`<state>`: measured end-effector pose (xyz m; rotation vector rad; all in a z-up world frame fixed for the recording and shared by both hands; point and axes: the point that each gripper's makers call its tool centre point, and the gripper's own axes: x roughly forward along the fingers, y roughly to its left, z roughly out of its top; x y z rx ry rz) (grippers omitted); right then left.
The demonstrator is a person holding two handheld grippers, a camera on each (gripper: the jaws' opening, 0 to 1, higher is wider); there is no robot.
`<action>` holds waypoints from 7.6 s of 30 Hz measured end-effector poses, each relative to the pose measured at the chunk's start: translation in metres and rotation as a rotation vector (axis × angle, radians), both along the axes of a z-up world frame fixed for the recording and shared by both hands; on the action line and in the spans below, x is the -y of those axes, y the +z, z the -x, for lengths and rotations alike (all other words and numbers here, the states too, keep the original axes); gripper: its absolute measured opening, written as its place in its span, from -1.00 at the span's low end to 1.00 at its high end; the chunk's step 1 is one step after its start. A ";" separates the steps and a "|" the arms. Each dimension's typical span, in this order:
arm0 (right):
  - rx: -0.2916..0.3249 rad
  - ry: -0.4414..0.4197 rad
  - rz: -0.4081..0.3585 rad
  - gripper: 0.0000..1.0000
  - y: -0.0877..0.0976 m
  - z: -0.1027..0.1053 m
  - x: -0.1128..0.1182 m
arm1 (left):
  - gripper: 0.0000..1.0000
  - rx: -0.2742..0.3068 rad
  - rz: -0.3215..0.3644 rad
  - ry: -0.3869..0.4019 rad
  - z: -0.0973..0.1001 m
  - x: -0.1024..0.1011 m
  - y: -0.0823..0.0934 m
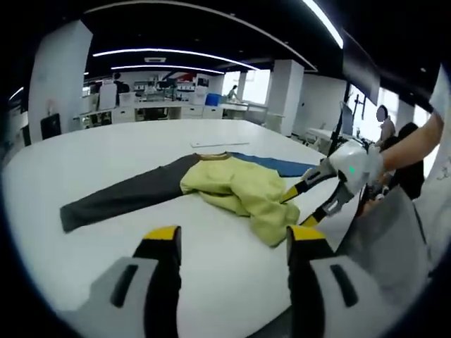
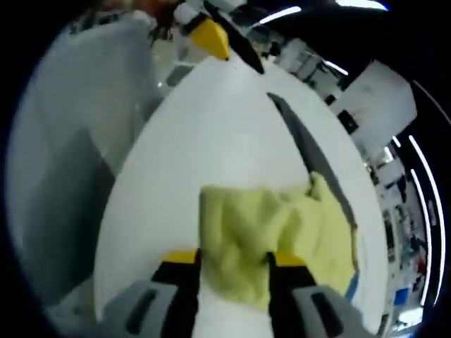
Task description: Fold the garment on the visible template until the final outline fits inside the template.
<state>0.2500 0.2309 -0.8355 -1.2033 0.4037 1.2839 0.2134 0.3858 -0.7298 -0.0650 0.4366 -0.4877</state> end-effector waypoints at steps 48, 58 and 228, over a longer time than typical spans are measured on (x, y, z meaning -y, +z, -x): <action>-0.302 -0.391 -0.404 -1.00 0.110 -0.136 -0.041 | -0.02 -0.095 0.046 0.009 0.005 0.012 -0.024; -0.304 -0.545 -0.390 -1.00 0.072 -0.194 -0.038 | -0.06 -0.114 0.057 0.004 -0.004 0.017 -0.029; -0.462 -0.837 -0.588 0.82 0.051 -0.080 0.141 | -1.00 -0.313 0.362 0.122 -0.138 0.083 -0.068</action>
